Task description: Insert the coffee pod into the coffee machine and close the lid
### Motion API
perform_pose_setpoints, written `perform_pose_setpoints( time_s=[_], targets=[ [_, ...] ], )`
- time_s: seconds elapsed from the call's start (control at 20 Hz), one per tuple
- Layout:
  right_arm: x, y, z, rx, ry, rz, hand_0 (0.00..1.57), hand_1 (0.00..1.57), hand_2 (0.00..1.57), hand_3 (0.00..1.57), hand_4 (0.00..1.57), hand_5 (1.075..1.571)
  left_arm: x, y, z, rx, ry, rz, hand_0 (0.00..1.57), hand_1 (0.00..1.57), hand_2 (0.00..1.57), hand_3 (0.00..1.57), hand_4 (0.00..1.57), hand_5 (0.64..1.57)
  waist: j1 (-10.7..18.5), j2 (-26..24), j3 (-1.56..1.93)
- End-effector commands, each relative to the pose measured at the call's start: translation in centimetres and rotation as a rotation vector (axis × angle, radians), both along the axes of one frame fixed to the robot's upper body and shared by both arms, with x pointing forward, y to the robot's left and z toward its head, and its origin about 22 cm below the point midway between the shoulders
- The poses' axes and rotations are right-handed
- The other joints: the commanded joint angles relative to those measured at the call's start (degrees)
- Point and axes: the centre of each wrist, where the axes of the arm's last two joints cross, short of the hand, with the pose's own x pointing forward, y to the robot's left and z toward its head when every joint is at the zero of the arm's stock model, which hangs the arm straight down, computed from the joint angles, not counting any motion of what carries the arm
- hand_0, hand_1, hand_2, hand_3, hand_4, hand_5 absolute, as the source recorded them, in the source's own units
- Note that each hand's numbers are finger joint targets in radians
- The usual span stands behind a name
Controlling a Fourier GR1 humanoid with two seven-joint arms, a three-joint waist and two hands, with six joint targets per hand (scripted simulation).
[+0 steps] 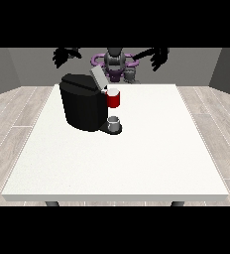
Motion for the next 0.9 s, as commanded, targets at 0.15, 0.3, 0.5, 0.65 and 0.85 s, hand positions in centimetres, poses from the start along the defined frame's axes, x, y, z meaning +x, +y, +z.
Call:
perform_pose_setpoints(
  time_s=[0.15, 0.3, 0.5, 0.65, 0.85],
  targets=[
    [0.6, -0.5, 2.5, -0.055, -0.010, 0.052, 0.00, 0.00, 0.00, 0.00, 0.04, 1.571, -4.2, 0.2, -7.0, -0.224, 0.140, 0.034, 0.00, 0.00, 0.00, 0.00, 0.23, 1.571, 6.1, -6.6, 0.02],
    [1.3, 0.4, 3.7, -0.042, -0.031, 0.143, 0.00, 0.00, 0.00, 0.00, 0.00, 1.571, -4.1, 0.3, -6.3, -0.252, 0.099, 0.062, 0.00, 0.00, 0.00, 0.00, 0.00, 1.571, 6.1, -3.9, 0.05],
    [2.8, -1.2, 5.5, -0.085, -0.029, 0.133, 0.00, 0.00, 0.00, 0.00, 0.00, 1.571, -5.9, -1.0, -8.2, -0.305, 0.129, 0.022, 0.00, 0.00, 0.00, 0.00, 0.00, 1.571, 10.2, -3.6, 0.05],
    [2.9, 0.0, 3.9, -0.135, -0.044, 0.146, 0.00, 0.00, 0.00, 0.00, 0.24, 1.571, -5.8, -2.6, -7.5, -0.387, 0.119, -0.017, 0.00, 0.00, 0.00, 0.00, 0.06, 1.571, 13.0, -2.7, 0.07],
    [2.1, -1.2, 2.7, -0.112, -0.023, 0.171, 0.00, 0.00, 0.00, 0.00, 0.00, 1.571, -7.9, -0.4, -8.1, -0.386, 0.144, 0.001, 0.00, 0.00, 0.00, 0.00, 0.00, 1.571, 13.4, -3.7, 0.07]
  ],
)
